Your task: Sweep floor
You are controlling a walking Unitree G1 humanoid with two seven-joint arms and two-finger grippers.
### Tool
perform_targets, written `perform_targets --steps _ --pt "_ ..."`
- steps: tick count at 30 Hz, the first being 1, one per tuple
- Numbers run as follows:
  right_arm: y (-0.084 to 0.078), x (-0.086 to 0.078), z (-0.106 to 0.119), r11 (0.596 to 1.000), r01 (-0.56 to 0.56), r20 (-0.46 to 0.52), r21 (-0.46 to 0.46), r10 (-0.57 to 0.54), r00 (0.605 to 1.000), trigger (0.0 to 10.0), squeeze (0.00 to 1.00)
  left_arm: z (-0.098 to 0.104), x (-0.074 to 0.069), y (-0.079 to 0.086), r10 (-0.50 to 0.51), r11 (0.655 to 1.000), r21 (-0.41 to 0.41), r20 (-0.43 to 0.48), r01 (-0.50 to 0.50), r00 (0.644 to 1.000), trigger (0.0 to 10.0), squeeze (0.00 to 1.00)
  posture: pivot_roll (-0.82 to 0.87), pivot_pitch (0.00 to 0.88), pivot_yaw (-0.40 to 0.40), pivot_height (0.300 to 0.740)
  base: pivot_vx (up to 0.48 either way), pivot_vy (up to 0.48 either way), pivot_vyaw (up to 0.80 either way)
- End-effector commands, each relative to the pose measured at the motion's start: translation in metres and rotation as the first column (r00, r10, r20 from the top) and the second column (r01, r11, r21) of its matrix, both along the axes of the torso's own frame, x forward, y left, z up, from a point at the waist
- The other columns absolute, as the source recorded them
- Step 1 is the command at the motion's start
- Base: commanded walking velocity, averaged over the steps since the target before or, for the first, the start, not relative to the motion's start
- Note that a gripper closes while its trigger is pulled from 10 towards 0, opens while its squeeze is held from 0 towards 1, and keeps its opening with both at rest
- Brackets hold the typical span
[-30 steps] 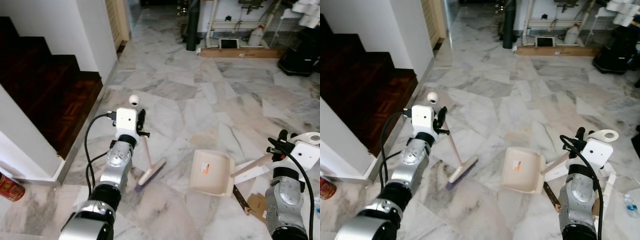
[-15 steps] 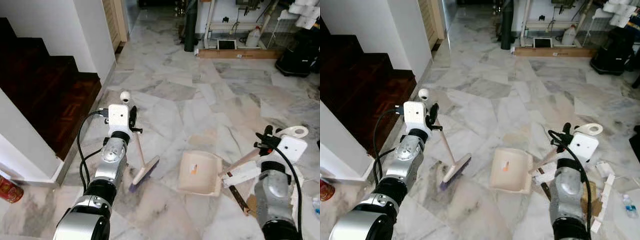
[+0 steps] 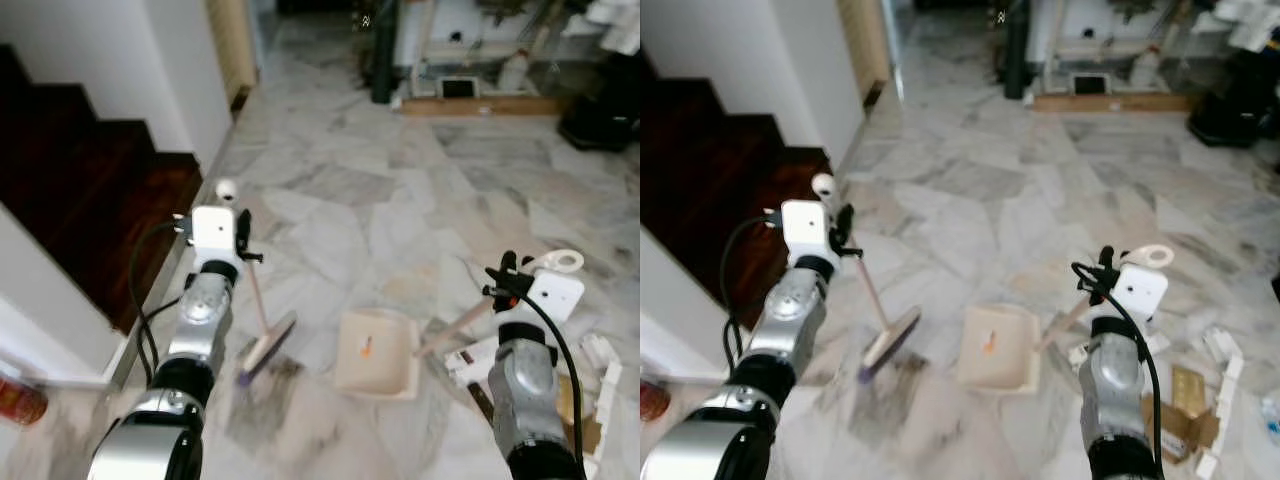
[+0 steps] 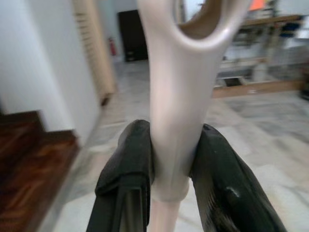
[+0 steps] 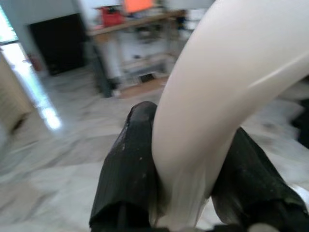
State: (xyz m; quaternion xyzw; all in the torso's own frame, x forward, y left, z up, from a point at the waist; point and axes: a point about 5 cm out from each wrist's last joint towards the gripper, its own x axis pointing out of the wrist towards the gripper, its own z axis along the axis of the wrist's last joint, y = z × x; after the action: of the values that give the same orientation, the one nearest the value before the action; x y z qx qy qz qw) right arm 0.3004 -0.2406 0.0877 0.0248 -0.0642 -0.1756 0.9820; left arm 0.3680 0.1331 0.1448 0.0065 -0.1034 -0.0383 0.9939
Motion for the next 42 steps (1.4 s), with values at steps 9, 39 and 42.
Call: perform_targets --steps 9,39,42 --pt "0.006 0.011 0.019 1.0 -0.014 0.073 -0.026 0.016 0.997 10.0 0.0 0.021 0.006 0.0 -0.007 1.0 -0.009 0.077 0.008 0.997 10.0 0.0 -0.16 0.0 0.067 0.74 0.357 0.0 0.0" --pt "0.001 0.009 0.016 1.0 0.014 0.046 0.002 -0.014 0.999 10.0 0.0 0.031 0.011 -0.004 -0.033 0.999 -0.011 0.088 0.034 0.996 10.0 0.0 -0.14 0.0 0.066 0.74 0.059 0.0 -0.47" --pt "0.0 0.009 0.016 1.0 0.021 0.044 0.002 -0.021 0.999 10.0 0.0 0.032 0.012 -0.005 -0.035 0.999 -0.011 0.09 0.036 0.995 10.0 0.0 -0.14 0.0 0.068 0.74 0.0 0.0 -0.76"
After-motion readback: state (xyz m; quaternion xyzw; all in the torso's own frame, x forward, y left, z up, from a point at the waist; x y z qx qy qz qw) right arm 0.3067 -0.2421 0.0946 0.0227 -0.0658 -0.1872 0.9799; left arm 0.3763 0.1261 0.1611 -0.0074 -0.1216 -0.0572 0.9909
